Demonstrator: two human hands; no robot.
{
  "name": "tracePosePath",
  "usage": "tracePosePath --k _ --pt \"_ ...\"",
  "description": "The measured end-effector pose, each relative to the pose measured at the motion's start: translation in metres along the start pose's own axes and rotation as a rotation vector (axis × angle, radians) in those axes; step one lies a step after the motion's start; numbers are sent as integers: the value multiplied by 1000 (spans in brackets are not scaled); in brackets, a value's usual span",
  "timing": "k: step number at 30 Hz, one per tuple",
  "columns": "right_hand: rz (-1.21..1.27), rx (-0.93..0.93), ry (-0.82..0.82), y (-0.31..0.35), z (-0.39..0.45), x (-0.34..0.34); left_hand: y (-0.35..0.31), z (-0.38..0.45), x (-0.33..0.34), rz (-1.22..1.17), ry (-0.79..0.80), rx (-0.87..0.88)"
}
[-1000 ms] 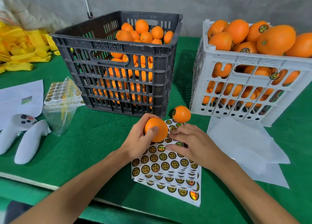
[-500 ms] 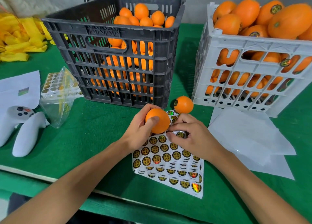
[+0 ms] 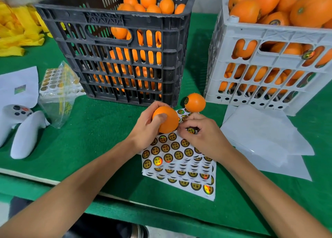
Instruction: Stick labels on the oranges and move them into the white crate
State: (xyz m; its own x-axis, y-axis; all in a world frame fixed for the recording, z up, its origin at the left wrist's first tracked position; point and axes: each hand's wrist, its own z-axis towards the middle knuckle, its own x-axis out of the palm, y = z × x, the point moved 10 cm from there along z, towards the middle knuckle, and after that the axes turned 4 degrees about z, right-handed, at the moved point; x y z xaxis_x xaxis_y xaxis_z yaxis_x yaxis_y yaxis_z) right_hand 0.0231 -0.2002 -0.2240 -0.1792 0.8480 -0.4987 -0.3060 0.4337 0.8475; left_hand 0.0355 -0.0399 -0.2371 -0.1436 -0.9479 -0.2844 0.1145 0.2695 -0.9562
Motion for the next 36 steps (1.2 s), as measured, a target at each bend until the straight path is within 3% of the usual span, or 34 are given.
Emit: tracePosePath --k 6,11,23,26,30,33,36 --pt "141 134 22 -11 3 -1 -5 2 -1 23 16 20" --pt "61 132 15 -12 3 -1 -6 2 1 41 52 33" --pt "-209 -186 154 20 -16 -1 -3 2 -1 38 41 4" --pt "-85 -204 95 24 -21 -11 -3 1 1 41 47 6" --pt "342 -9 -120 12 -18 -33 -1 -1 4 68 75 4" --pt "678 101 -70 9 -13 -16 2 0 5 88 79 5" --pt "664 118 -20 10 -13 0 2 0 4 95 85 27"
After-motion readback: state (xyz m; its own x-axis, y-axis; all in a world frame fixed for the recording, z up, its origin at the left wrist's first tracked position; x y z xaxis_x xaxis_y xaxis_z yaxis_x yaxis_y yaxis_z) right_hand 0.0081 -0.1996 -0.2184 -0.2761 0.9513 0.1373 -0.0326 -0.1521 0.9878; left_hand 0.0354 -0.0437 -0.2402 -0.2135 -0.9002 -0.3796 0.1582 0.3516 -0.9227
